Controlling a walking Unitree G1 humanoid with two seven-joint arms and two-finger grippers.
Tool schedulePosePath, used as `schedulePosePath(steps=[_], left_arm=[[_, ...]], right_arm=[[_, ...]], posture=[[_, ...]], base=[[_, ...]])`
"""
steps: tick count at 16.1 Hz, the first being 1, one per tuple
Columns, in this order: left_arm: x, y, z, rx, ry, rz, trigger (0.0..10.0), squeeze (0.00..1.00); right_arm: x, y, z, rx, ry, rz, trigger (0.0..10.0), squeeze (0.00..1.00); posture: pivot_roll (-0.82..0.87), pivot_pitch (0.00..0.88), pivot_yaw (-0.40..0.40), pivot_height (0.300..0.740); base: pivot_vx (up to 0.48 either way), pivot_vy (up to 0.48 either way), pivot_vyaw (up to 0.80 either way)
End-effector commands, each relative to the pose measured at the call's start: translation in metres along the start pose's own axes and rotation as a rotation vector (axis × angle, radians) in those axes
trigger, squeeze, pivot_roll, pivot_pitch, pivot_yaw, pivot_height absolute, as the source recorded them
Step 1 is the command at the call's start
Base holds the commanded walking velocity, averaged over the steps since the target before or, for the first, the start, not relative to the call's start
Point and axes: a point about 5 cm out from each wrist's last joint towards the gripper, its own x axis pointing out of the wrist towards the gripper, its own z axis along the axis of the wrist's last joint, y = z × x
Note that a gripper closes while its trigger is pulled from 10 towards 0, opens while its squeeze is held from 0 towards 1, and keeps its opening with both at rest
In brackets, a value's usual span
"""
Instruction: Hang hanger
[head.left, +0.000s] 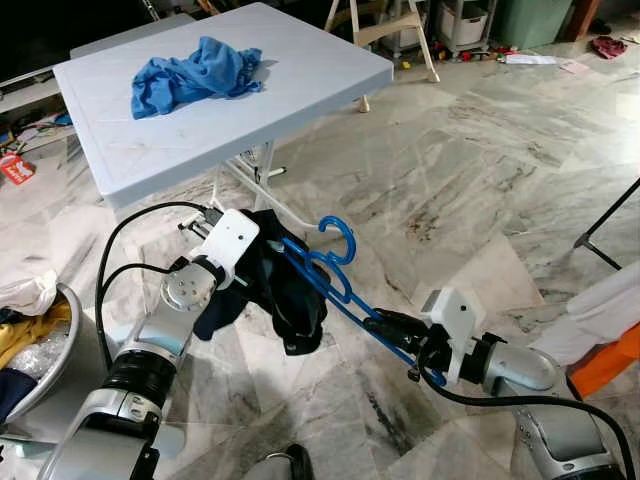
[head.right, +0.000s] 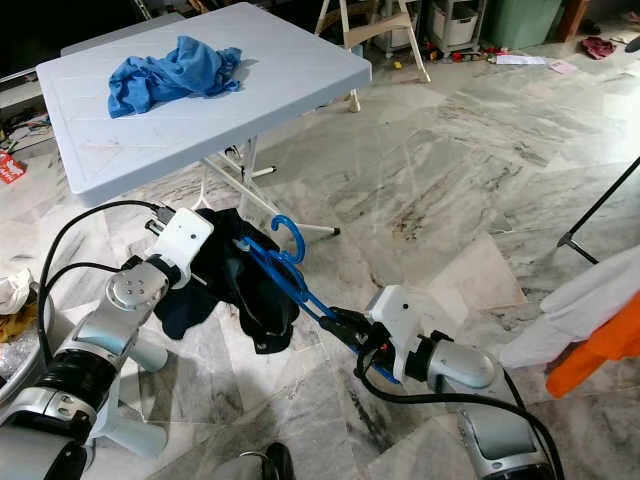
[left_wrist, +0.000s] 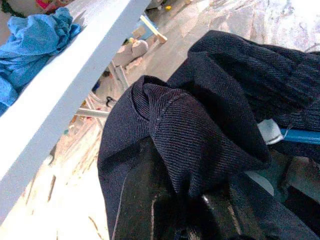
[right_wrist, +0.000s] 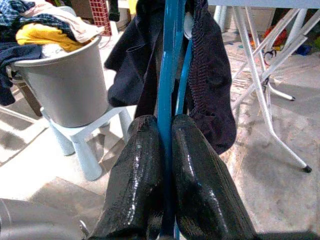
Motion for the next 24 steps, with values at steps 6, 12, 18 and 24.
schedulePosePath(steps=[6,12,18,24], left_arm=[[0.005,0.008,0.031,0.094,-0.127,-0.042,10.0,0.00],[0.002,-0.002,0.019,0.177,-0.076,-0.137,10.0,0.00],[-0.003,-0.024,-0.007,0.183,0.053,-0.167,10.0,0.00],[-0.006,-0.007,-0.028,0.114,0.180,0.020,10.0,0.00]], right_arm=[[0.009,0.029,-0.002,0.015,0.038,0.203,10.0,0.00],[0.013,0.017,-0.019,-0.118,0.155,0.060,10.0,0.00],[0.024,0.009,-0.011,-0.120,0.074,-0.076,10.0,0.00],[0.022,0.010,-0.003,-0.103,-0.008,-0.084,10.0,0.00]], posture=[[-0.11,0.099,0.157,0.740],[-0.11,0.089,0.154,0.740],[-0.11,0.084,0.145,0.740],[-0.12,0.080,0.152,0.740]], base=[[0.000,0.000,0.00],[0.000,0.000,0.00],[0.000,0.000,0.00],[0.000,0.000,0.00]])
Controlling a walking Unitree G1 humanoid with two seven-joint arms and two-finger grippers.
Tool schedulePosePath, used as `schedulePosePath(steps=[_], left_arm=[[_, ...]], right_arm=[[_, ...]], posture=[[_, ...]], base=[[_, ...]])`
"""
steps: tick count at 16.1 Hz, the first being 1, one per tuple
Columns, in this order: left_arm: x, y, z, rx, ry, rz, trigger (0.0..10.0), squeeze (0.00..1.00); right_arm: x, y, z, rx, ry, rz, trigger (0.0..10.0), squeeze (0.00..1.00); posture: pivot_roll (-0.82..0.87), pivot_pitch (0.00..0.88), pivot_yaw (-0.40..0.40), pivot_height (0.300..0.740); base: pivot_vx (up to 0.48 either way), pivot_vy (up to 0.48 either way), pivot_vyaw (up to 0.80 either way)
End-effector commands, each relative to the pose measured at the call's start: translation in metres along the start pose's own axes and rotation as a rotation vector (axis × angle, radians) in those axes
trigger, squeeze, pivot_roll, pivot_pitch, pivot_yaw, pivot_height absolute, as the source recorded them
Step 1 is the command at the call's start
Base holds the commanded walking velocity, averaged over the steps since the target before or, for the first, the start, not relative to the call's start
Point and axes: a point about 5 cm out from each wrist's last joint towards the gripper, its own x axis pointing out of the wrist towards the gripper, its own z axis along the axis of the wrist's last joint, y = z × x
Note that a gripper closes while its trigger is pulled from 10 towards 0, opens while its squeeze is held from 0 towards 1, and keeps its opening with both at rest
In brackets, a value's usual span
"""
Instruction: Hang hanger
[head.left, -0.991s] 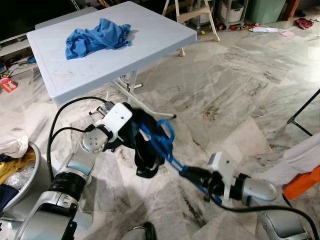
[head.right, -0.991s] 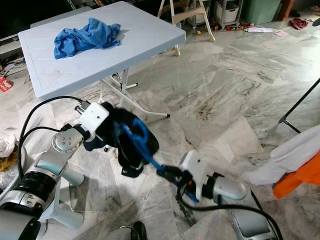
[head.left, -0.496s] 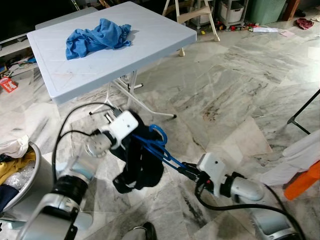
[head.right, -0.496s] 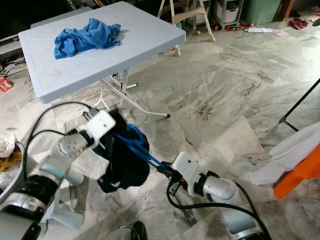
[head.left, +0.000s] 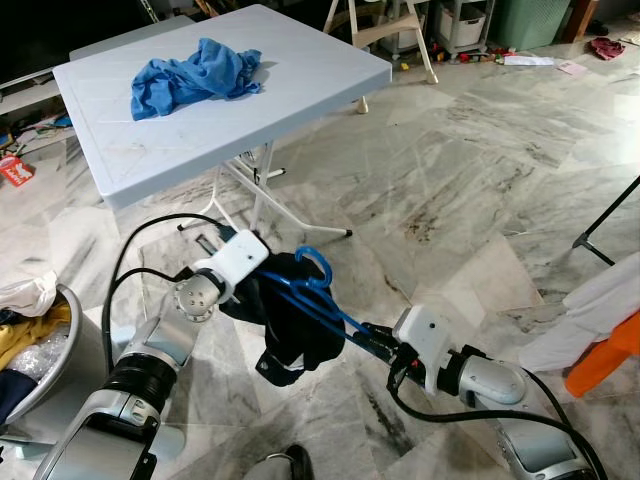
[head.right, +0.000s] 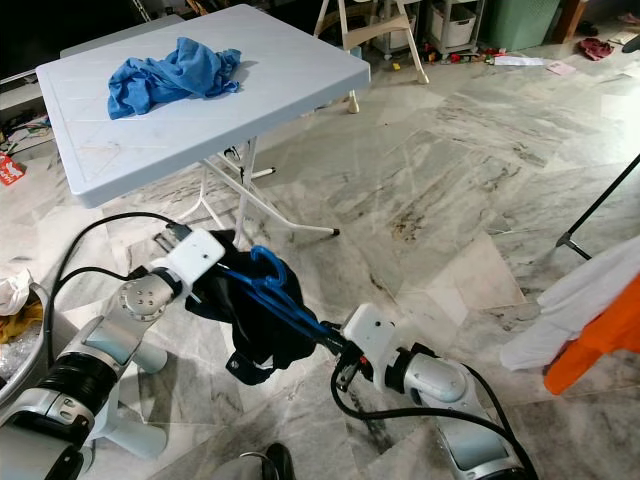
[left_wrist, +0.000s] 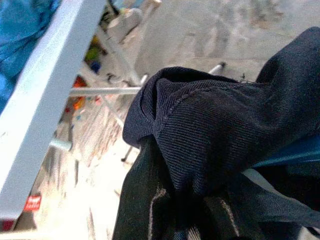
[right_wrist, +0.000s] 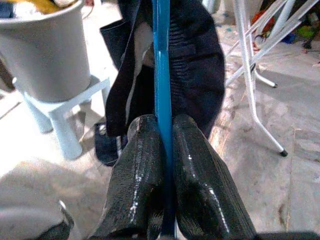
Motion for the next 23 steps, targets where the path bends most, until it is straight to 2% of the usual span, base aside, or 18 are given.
schedulePosePath(steps=[1,3,8,15,23], left_arm=[[-0.004,-0.007,-0.010,-0.080,0.024,0.008,10.0,0.00],[-0.006,-0.026,-0.013,-0.140,0.025,-0.036,10.0,0.00],[-0.004,-0.048,0.008,-0.201,-0.030,-0.091,10.0,0.00],[-0.007,-0.062,0.043,-0.326,-0.081,-0.145,10.0,0.00],[-0.008,-0.057,0.041,-0.333,-0.049,-0.134,10.0,0.00]], right_arm=[[0.003,0.000,0.017,-0.025,-0.091,-0.002,10.0,0.00],[0.004,0.002,0.020,-0.016,-0.108,0.003,10.0,0.00],[0.010,0.004,0.028,0.028,-0.166,0.028,10.0,0.00],[0.032,0.009,0.037,0.026,-0.221,-0.016,10.0,0.00],[0.033,-0.001,0.040,0.020,-0.256,-0.137,10.0,0.00]], posture=[[-0.13,0.080,0.153,0.740],[-0.13,0.077,0.152,0.740],[-0.13,0.078,0.141,0.740],[-0.13,0.081,0.144,0.740],[-0.13,0.085,0.150,0.740]], base=[[0.000,0.000,0.00],[0.000,0.000,0.00],[0.000,0.000,0.00],[0.000,0.000,0.00],[0.000,0.000,0.00]])
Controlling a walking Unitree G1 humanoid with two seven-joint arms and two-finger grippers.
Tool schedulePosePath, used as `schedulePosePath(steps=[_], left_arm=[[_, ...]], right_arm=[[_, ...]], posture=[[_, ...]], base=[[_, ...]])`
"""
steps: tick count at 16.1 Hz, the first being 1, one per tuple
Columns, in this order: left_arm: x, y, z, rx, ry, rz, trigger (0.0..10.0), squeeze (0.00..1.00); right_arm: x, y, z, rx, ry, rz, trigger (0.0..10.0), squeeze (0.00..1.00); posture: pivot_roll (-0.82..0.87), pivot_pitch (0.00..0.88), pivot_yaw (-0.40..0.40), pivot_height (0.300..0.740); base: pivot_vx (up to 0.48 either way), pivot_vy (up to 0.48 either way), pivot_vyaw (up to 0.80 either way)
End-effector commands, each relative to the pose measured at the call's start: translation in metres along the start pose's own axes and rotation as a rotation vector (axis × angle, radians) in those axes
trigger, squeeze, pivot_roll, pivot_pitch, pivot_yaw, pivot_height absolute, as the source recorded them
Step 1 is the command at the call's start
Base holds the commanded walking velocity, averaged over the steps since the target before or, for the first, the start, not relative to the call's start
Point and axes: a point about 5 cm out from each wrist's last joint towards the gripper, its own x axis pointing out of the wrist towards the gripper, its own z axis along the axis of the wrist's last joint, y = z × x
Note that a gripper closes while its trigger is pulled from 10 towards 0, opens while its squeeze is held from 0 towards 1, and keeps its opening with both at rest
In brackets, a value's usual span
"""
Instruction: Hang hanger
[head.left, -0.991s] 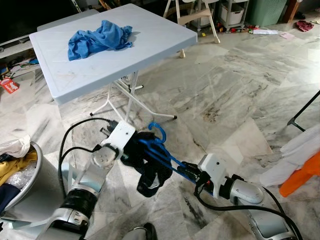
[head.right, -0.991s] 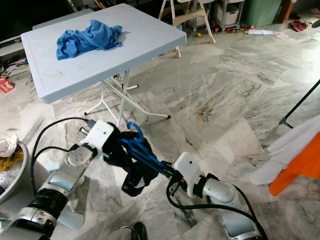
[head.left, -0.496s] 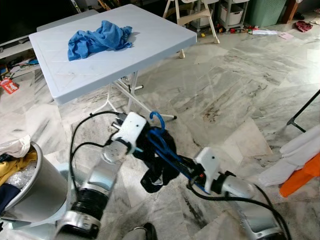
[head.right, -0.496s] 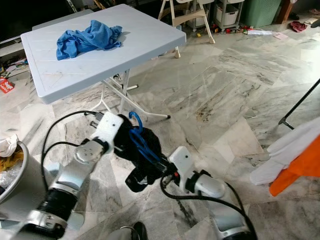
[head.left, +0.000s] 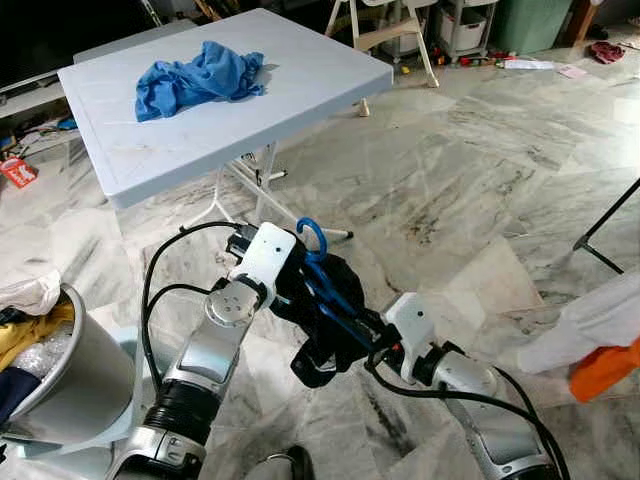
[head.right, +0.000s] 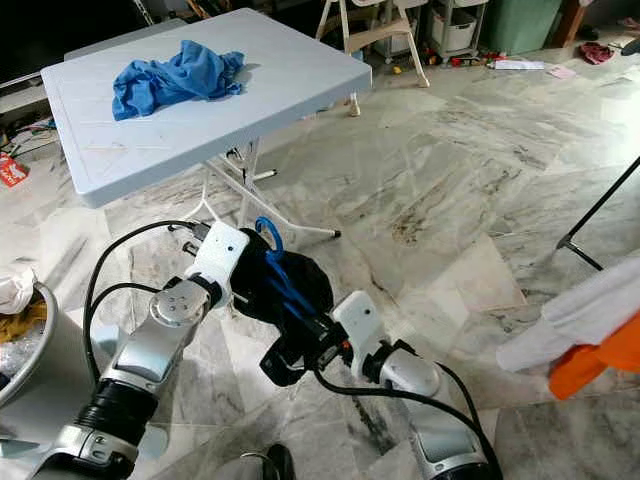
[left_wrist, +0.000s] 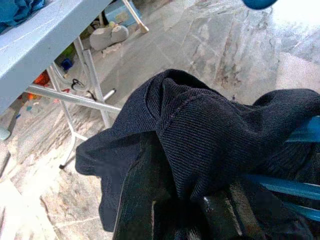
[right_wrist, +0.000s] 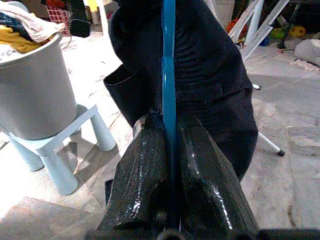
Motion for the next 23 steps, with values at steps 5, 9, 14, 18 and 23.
schedulePosePath(steps=[5,9,14,18,23], left_arm=[[0.001,0.003,-0.010,-0.019,0.061,-0.026,10.0,0.10],[0.001,0.002,-0.011,-0.009,0.064,-0.030,10.0,0.08],[0.002,0.005,-0.013,-0.010,0.068,-0.027,10.0,0.47],[0.001,0.006,-0.015,-0.032,0.073,-0.025,10.0,1.00],[0.001,0.005,-0.017,-0.039,0.069,-0.019,10.0,1.00]], right_arm=[[0.014,-0.004,0.039,-0.072,-0.198,-0.023,10.0,0.00],[0.013,-0.006,0.039,-0.075,-0.201,-0.032,10.0,0.00],[0.011,-0.007,0.038,-0.077,-0.197,-0.034,10.0,0.00],[0.010,-0.010,0.038,-0.084,-0.194,-0.040,10.0,0.00],[0.009,-0.013,0.039,-0.092,-0.203,-0.057,10.0,0.00]], posture=[[-0.13,0.082,0.155,0.740],[-0.13,0.083,0.158,0.740],[-0.14,0.083,0.157,0.740],[-0.13,0.084,0.155,0.740],[-0.14,0.090,0.154,0.740]], base=[[0.000,0.000,0.00],[0.000,0.000,0.00],[0.000,0.000,0.00],[0.000,0.000,0.00],[0.000,0.000,0.00]])
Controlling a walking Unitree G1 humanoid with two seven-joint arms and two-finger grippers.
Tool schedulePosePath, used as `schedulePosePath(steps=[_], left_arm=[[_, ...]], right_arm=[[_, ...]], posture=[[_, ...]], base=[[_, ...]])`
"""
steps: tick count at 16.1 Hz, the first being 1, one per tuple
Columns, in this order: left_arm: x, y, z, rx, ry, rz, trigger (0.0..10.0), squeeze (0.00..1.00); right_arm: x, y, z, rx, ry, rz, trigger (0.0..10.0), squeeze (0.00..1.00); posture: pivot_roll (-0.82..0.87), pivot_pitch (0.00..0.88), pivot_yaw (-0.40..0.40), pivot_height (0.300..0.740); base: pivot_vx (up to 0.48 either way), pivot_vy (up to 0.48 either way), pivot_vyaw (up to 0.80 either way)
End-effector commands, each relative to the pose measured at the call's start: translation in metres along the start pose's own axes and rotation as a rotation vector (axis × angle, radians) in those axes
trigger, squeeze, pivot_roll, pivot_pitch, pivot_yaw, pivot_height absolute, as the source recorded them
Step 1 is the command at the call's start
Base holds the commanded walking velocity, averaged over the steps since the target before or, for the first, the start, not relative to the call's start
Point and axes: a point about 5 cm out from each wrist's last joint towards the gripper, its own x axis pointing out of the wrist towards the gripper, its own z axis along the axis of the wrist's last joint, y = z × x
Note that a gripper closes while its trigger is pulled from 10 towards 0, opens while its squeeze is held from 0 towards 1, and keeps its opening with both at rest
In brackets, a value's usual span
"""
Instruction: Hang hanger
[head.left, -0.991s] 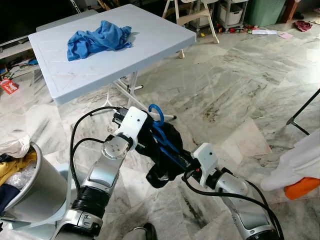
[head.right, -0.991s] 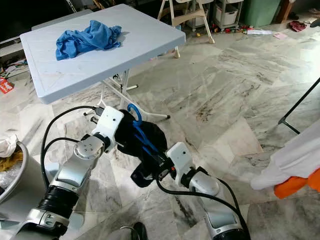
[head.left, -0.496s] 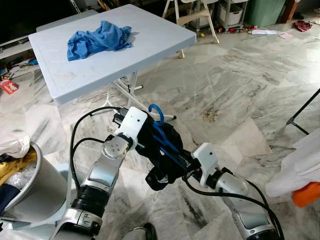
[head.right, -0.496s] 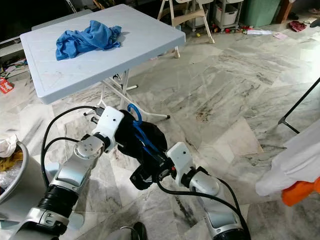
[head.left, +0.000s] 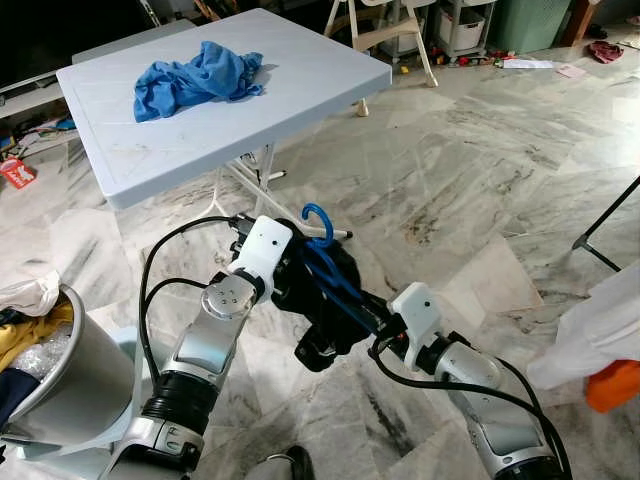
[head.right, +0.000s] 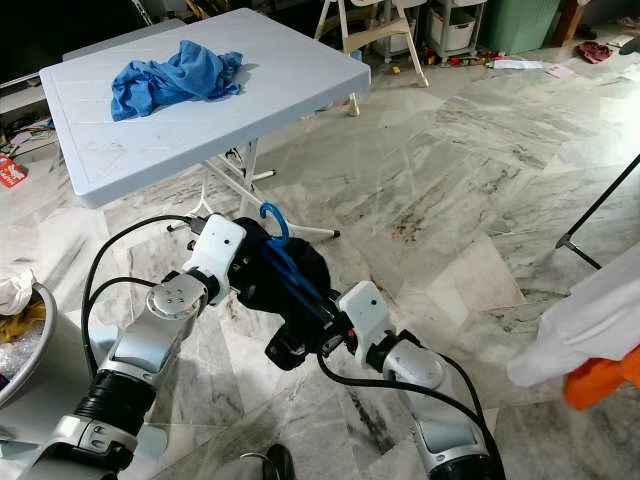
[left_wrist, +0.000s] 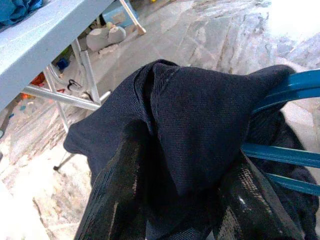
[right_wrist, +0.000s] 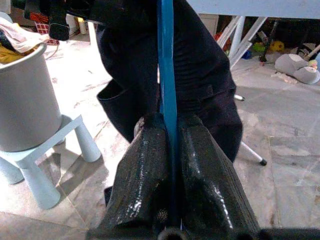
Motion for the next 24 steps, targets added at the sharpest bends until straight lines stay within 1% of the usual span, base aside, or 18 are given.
schedulePosePath(steps=[1,4,8,11,12,13,15,16,18,20,21,22,23,24], left_arm=[[-0.003,-0.004,-0.019,-0.016,0.069,-0.015,10.0,1.00],[-0.005,-0.007,-0.017,-0.026,0.042,-0.006,10.0,1.00],[-0.005,-0.007,-0.016,-0.025,0.020,0.005,10.0,1.00],[-0.006,-0.005,-0.013,-0.015,0.008,0.013,10.0,1.00],[-0.006,-0.005,-0.013,-0.014,0.004,0.016,10.0,1.00],[-0.006,-0.002,-0.010,-0.010,-0.022,0.036,10.0,1.00],[-0.008,0.005,-0.006,0.038,-0.067,0.061,10.0,1.00],[-0.009,0.007,-0.006,0.040,-0.070,0.066,10.0,1.00],[-0.013,0.010,-0.006,0.034,-0.089,0.068,10.0,1.00],[-0.020,0.010,-0.002,0.028,-0.131,0.055,10.0,1.00],[-0.027,0.011,0.004,0.024,-0.161,0.042,10.0,1.00],[-0.035,0.018,0.010,0.043,-0.192,0.052,10.0,1.00],[-0.043,0.028,0.014,0.071,-0.218,0.078,10.0,1.00],[-0.046,0.035,0.016,0.076,-0.230,0.101,10.0,1.00]], right_arm=[[0.010,-0.005,0.031,-0.055,-0.158,-0.017,10.0,0.00],[0.011,-0.007,0.031,-0.060,-0.167,-0.045,10.0,0.00],[0.019,-0.013,0.039,-0.074,-0.212,-0.099,10.0,0.00],[0.027,-0.013,0.042,-0.082,-0.228,-0.102,10.0,0.00],[0.027,-0.013,0.042,-0.084,-0.227,-0.099,10.0,0.00],[0.027,-0.013,0.042,-0.085,-0.224,-0.088,10.0,0.00],[0.023,-0.013,0.038,-0.094,-0.209,-0.054,10.0,0.00],[0.021,-0.015,0.036,-0.097,-0.206,-0.056,10.0,0.00],[0.014,-0.021,0.033,-0.103,-0.191,-0.064,10.0,0.00],[0.010,-0.023,0.031,-0.111,-0.182,-0.067,10.0,0.00],[0.009,-0.023,0.030,-0.112,-0.178,-0.059,10.0,0.00],[0.007,-0.020,0.028,-0.114,-0.173,-0.047,10.0,0.00],[0.006,-0.018,0.026,-0.108,-0.166,-0.027,10.0,0.00],[0.005,-0.017,0.024,-0.110,-0.162,-0.020,10.0,0.00]], posture=[[-0.14,0.089,0.154,0.740],[-0.13,0.092,0.152,0.740],[-0.12,0.092,0.159,0.740],[-0.12,0.091,0.161,0.740],[-0.12,0.090,0.161,0.740],[-0.12,0.090,0.161,0.740],[-0.12,0.087,0.157,0.740],[-0.12,0.086,0.156,0.740],[-0.12,0.084,0.155,0.740],[-0.12,0.085,0.157,0.740],[-0.12,0.085,0.158,0.740],[-0.12,0.087,0.159,0.740],[-0.12,0.086,0.160,0.740],[-0.11,0.087,0.159,0.740]], base=[[0.000,0.000,0.00],[0.000,0.000,0.00],[0.000,0.000,0.00],[0.000,0.000,0.00],[0.000,0.000,0.00],[0.000,0.000,0.00],[0.000,0.000,0.00],[0.000,0.000,0.00],[0.000,0.000,0.00],[0.000,0.000,0.00],[0.000,0.000,0.00],[0.000,0.000,0.00],[0.000,0.000,0.00],[0.000,0.000,0.00]])
